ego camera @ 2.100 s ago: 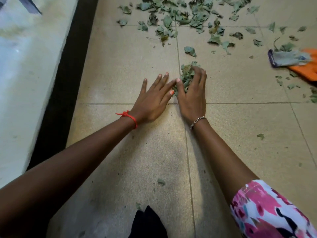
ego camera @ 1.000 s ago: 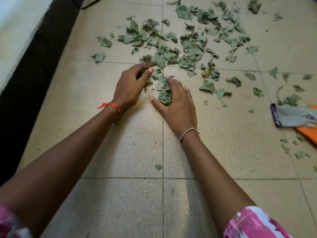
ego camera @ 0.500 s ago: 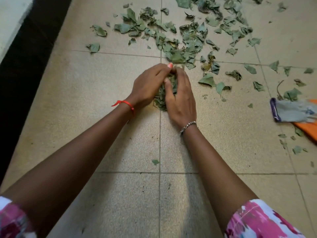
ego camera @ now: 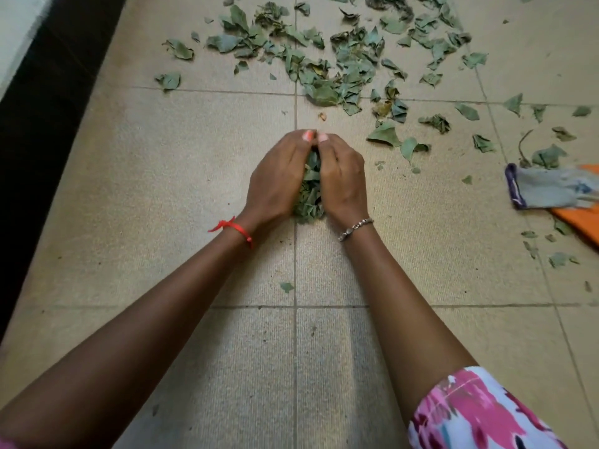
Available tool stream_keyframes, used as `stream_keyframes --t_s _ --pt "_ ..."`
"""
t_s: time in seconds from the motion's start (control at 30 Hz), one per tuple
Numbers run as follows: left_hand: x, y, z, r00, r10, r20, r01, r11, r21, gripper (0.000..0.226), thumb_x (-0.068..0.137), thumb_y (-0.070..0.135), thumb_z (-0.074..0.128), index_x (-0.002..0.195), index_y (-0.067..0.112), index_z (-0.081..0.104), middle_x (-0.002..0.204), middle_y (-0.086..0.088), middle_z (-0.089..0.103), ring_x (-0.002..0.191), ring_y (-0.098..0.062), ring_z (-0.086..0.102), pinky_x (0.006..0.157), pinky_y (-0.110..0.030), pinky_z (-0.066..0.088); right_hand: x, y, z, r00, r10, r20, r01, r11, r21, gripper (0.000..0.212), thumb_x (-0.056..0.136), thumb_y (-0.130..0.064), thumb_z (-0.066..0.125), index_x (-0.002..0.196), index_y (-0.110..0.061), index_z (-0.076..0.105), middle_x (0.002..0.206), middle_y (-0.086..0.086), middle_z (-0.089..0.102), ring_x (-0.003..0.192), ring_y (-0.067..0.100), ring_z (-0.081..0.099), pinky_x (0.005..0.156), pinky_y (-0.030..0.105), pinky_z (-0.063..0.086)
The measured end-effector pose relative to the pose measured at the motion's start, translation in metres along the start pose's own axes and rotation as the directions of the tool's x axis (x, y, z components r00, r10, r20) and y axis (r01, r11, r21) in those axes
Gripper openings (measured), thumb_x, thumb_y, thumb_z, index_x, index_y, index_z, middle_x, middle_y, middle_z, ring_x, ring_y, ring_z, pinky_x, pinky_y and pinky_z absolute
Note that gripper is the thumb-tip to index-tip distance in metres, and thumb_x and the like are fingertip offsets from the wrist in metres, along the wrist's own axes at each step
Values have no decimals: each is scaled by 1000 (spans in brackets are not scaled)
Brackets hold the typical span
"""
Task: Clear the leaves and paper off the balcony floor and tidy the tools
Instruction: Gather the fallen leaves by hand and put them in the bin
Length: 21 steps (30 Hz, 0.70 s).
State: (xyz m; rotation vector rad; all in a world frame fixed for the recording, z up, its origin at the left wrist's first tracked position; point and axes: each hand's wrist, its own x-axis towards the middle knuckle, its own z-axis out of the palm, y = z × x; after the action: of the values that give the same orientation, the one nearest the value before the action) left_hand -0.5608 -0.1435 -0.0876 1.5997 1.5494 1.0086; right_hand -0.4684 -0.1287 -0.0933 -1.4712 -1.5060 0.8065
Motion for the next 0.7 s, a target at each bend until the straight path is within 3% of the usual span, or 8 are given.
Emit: stream_keyframes --t_s 0.07,0.13,0.2,0.3,0.4,0.47,0.6,0.7 --pt "-12 1 2 999 -7 -35 8 999 34 43 103 32 23 127 17 54 126 4 57 109 -2 50 90 -11 35 -10 0 0 1000 -23 12 23 999 30 39 95 -28 30 98 -8 63 89 -1 62 77 8 55 71 28 45" --pt "-22 2 5 999 -30 -33 29 999 -28 46 99 35 23 125 15 55 122 4 59 107 -1 51 91 -10 37 -33 -3 7 1000 -29 -3 30 999 35 37 96 -26 29 102 -6 60 94 2 62 82 12 58 74 25 46" --pt "-35 8 12 994 -106 -42 90 957 -277 47 94 36 26 123 14 56 121 -1 60 111 -8 55 101 -23 41 -49 -7 14 999 -14 -44 17 997 80 34 95 -22 32 99 -3 60 92 4 61 79 11 57 70 18 43" --pt "-53 23 30 961 -253 -115 139 795 -591 44 91 33 33 124 13 54 126 -8 58 120 -15 54 107 -32 40 -49 -10 7 996 9 -91 3 990 138 27 92 -18 40 86 0 61 83 2 56 69 2 50 63 11 37" --pt "-58 27 33 915 -352 -196 109 685 -720 42 93 28 36 123 7 55 124 -9 59 117 -15 56 100 -25 44 -54 -15 5 986 162 -44 -139 934 328 15 90 -11 52 84 -4 64 88 6 62 80 13 59 73 20 48" --pt "-59 24 26 902 -379 -209 94 643 -760 34 100 20 32 122 9 55 126 -8 58 118 -12 55 101 -23 43 -68 -23 9 958 287 23 -259 824 505 10 89 -6 56 87 -7 66 96 11 66 93 20 64 85 29 52" --pt "-66 23 10 887 -442 -133 173 586 -792 33 102 14 30 125 8 54 125 -6 59 109 -5 57 97 -17 45 -88 -34 17 922 383 53 -326 695 641 14 91 -10 57 91 1 66 92 14 66 90 20 63 82 27 52" --pt "-75 27 -1 881 -473 6 236 427 -873 36 102 21 33 131 7 50 121 -8 61 108 -11 59 93 -21 47 -100 -47 23 952 305 7 -250 768 589 21 91 -20 60 82 -2 67 82 9 67 83 15 64 76 20 50"
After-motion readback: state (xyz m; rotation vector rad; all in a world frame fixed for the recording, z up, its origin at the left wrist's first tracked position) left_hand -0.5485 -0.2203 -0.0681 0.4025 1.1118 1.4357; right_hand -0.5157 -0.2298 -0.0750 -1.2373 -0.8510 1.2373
